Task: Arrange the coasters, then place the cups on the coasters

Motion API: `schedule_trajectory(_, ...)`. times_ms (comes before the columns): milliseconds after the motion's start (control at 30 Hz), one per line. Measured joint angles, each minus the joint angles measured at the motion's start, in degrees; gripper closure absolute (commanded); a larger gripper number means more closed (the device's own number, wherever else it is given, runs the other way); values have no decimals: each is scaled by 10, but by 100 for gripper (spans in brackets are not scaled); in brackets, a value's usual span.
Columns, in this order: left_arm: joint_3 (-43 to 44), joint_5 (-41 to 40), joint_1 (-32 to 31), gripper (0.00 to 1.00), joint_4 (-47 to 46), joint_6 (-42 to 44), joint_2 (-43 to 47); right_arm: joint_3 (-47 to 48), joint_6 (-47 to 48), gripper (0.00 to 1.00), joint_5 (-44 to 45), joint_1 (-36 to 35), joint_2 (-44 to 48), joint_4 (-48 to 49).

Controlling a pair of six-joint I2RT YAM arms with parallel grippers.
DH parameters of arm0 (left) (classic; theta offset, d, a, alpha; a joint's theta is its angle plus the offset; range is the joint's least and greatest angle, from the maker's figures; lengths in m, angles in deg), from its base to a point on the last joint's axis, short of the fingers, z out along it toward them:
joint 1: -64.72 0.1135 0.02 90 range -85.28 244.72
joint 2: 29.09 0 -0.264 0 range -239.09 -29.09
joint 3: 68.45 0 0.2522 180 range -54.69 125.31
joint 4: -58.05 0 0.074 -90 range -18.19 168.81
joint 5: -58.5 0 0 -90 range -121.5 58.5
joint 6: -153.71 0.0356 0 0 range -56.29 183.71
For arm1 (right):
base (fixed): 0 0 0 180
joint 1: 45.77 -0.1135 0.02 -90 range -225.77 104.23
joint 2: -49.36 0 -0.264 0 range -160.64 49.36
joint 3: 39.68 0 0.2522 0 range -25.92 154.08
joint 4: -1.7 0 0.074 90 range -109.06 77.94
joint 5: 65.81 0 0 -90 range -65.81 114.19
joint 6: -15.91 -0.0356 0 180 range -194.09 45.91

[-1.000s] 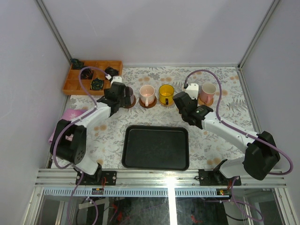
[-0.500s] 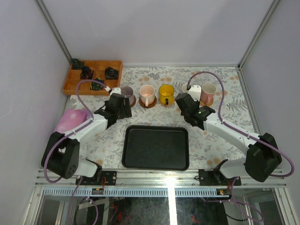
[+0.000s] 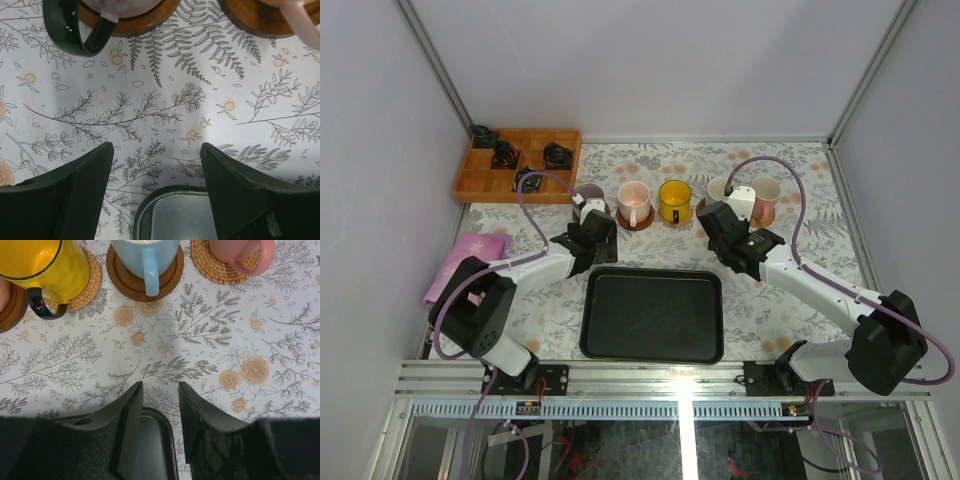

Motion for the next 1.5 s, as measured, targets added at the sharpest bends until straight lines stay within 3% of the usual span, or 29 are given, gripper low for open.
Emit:
schedule_trajectory(267, 14, -16, -10, 30, 8, -5, -38, -4, -15, 59, -11, 0, 2, -10)
schedule_trajectory(900, -15, -28, -45, 29, 54, -54, -8, -4, -21, 59, -15, 0, 2, -10)
schedule_trajectory(1267, 23, -76, -46, 19, 64, -47, -12, -4, -19, 58, -13, 0, 0, -10)
schedule_trajectory(1500, 74, -112, -45, 9, 70, -38, 21, -4, 3, 52, 7, 6, 9, -9)
